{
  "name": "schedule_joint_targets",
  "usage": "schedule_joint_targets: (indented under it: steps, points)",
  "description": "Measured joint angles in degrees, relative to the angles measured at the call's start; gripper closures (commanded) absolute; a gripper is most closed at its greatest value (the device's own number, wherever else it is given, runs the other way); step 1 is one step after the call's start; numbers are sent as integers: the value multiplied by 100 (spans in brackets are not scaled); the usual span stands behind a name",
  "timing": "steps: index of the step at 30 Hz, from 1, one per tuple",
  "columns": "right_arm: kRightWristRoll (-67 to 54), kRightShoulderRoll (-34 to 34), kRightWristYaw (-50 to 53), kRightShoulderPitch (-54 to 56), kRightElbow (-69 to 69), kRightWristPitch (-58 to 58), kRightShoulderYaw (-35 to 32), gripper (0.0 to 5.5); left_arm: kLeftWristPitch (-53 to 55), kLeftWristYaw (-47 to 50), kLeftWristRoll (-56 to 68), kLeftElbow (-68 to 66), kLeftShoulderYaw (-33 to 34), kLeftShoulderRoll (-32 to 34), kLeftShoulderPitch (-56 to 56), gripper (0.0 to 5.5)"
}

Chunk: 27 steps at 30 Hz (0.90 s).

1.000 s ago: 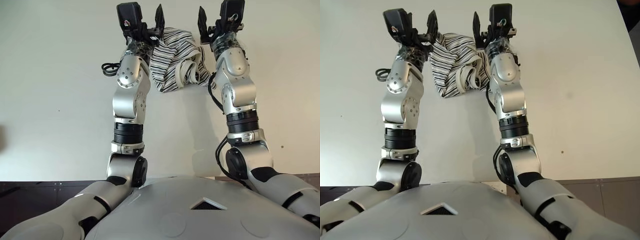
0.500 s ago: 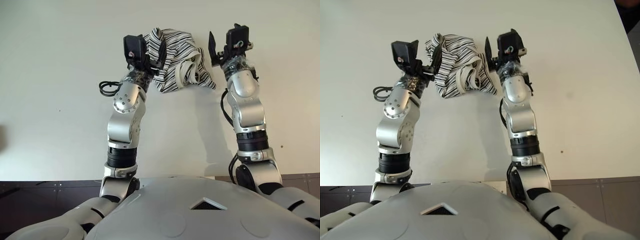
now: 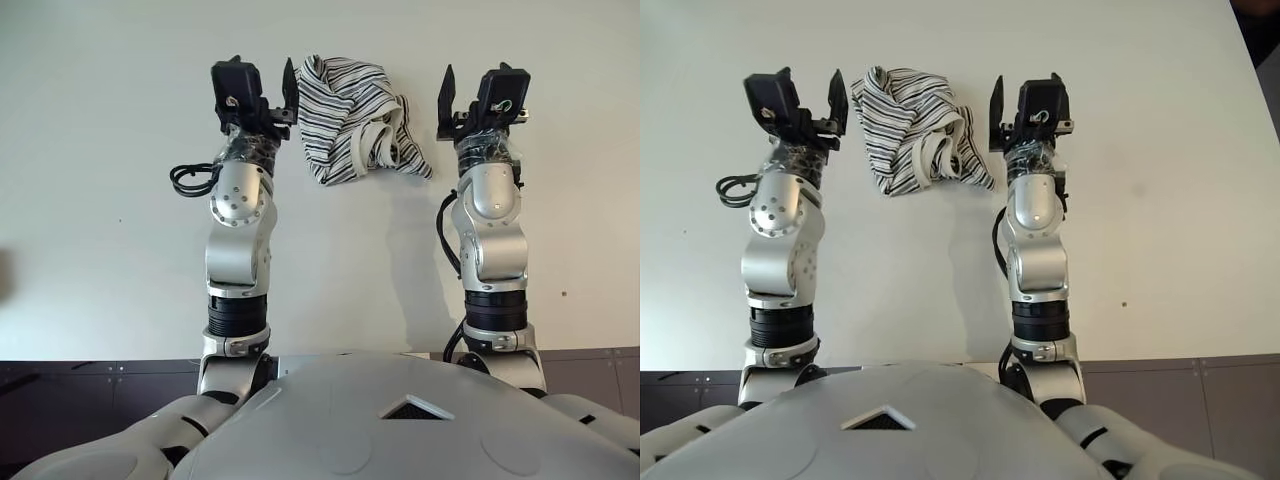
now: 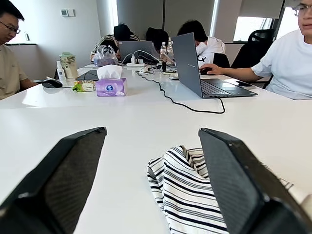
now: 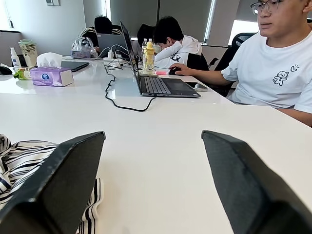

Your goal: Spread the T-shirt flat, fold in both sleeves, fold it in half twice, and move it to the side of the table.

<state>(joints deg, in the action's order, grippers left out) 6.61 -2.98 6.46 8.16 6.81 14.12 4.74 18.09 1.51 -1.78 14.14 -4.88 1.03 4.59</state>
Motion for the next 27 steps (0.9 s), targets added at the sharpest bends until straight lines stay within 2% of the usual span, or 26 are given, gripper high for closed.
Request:
schedule_joint_targets:
  steps: [6, 9, 13, 17, 23, 27]
  points:
    - [10, 129, -229, 68, -240, 62, 107, 185, -172, 371, -290, -268, -123, -275, 3, 198]
    - [126, 594, -688, 465, -660, 207, 181, 185, 177, 207, -286, -485, -341, -374, 78, 198]
    - [-11, 1128, -2061, 543, -795, 317, 742, 185, 555, -462, -677, -548, -1176, 134, -1, 198]
    - [281, 1558, -2734, 374, -1086, 651, 1415, 185, 1251, -541, -1201, -1011, -1397, 621, -70, 198]
    - [293, 1707, -2672, 79, -816, 720, 1193, 185, 1275, -740, -1469, -940, -1456, 1084, -74, 198]
    - [-908, 1571, -3102, -60, 76, 774, 384, 185, 1224, -842, -1541, -659, -1474, 1300, -370, 198]
